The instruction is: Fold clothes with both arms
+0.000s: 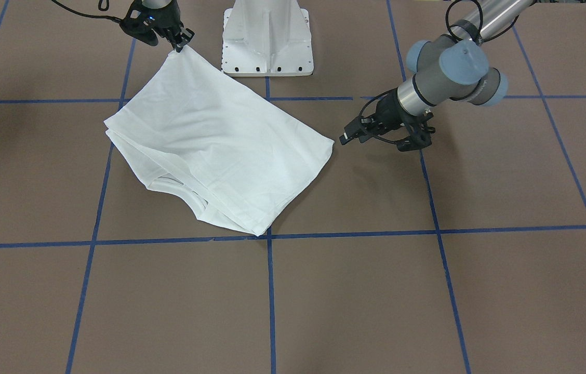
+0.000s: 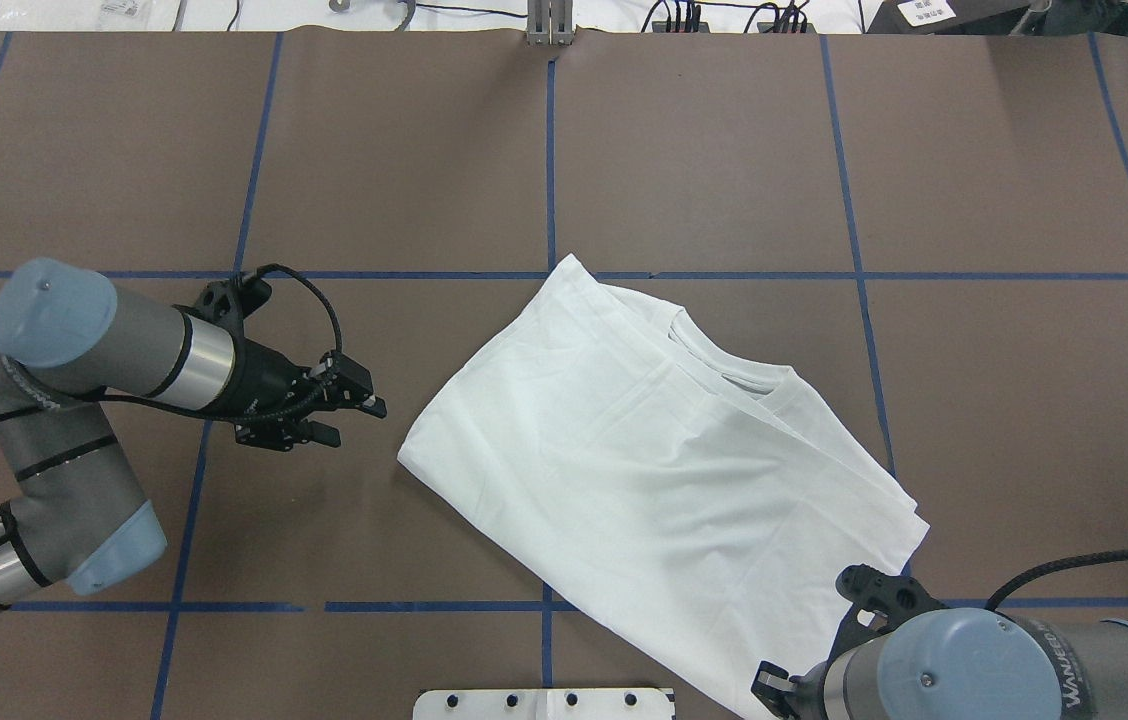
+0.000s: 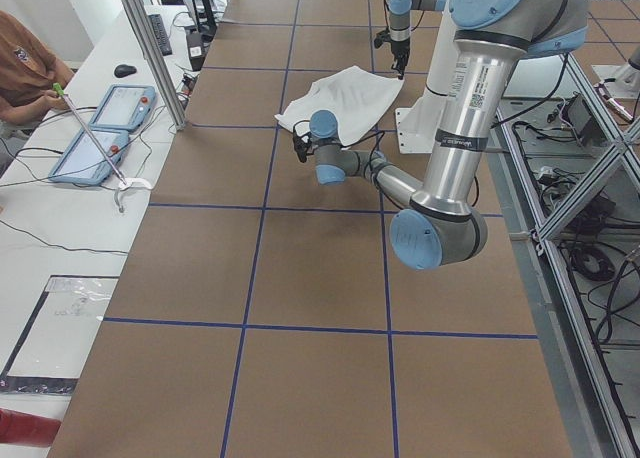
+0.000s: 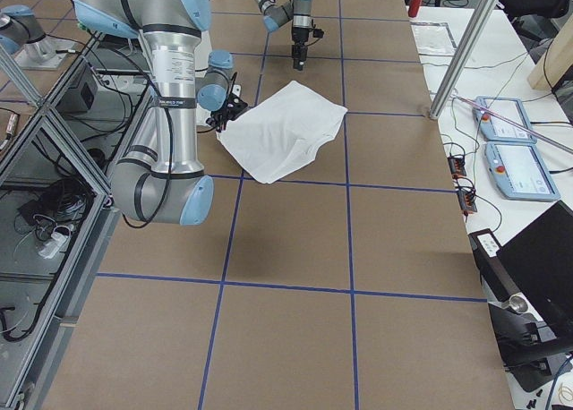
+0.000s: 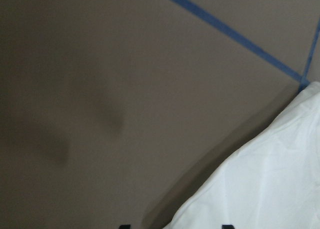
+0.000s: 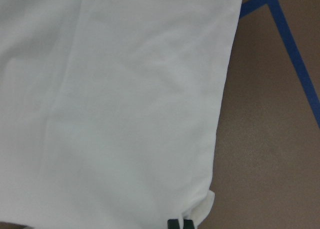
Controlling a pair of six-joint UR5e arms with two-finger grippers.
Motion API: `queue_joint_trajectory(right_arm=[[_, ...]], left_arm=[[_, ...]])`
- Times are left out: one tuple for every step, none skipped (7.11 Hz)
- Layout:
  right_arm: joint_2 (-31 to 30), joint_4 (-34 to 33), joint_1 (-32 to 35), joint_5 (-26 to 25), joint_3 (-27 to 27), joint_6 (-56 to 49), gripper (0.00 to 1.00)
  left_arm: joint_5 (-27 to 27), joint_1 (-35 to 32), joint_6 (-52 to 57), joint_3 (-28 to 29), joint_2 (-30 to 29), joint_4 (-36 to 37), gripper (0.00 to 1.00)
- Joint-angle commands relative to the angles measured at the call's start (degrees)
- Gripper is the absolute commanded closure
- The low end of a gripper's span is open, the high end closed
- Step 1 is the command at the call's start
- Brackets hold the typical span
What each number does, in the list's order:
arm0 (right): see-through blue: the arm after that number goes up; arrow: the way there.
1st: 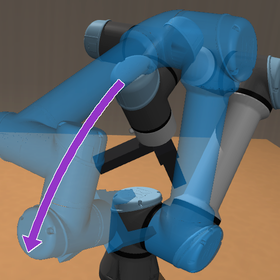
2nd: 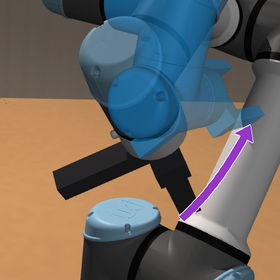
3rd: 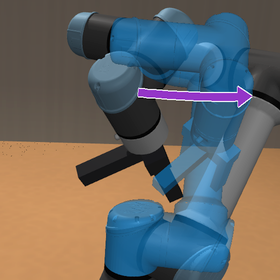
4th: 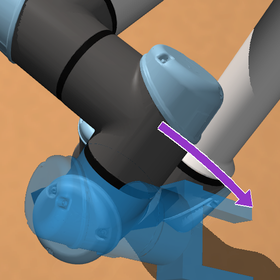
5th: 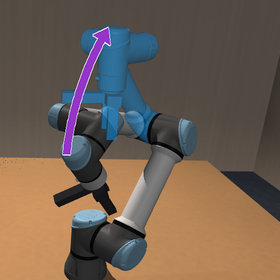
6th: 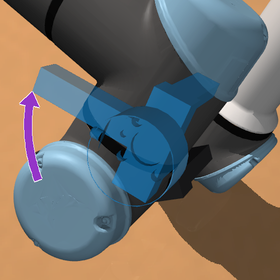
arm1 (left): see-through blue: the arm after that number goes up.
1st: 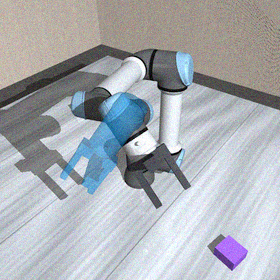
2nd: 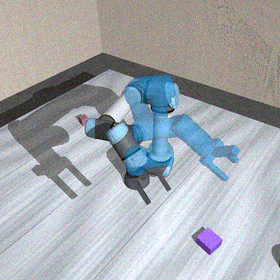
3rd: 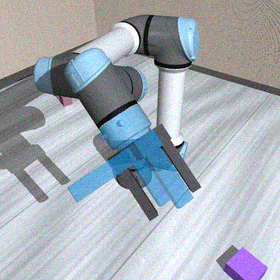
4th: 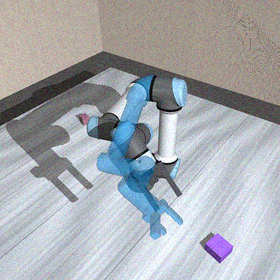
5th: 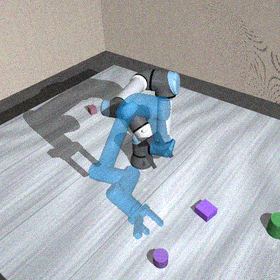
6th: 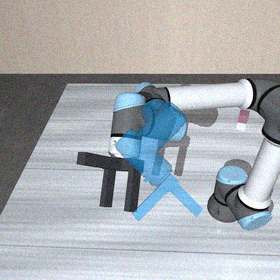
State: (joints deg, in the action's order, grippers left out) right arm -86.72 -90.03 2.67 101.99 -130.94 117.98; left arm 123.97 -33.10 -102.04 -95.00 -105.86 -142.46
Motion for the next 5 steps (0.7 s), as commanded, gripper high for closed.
queue_joint_trajectory(right_arm=[[0.0, 0.0, -0.3, 0.1, -0.2, 0.3, 0.9], [0.1, -0.1, -0.3, 0.1, -0.1, 0.3, 0.9], [0.1, 0.0, -0.3, 0.1, -0.2, 0.3, 0.9], [0.1, 0.0, -0.1, 0.1, -0.2, 0.3, 0.9], [0.1, -0.1, 0.0, 0.1, -0.5, 0.3, 0.9]], left_arm=[[-1.7, 4.0, -2.3, 0.4, -1.2, 0.2, 0.27], [-1.8, 4.3, -2.3, 1.8, -2.3, 0.1, 0.27], [-2.7, 4.3, -2.3, 2.5, -3.1, 0.2, 0.29], [-3.8, 4.4, -2.3, 4.2, -4.3, 0.2, 0.32], [-3.8, 4.4, -2.3, 4.8, -4.8, 0.2, 0.41]])
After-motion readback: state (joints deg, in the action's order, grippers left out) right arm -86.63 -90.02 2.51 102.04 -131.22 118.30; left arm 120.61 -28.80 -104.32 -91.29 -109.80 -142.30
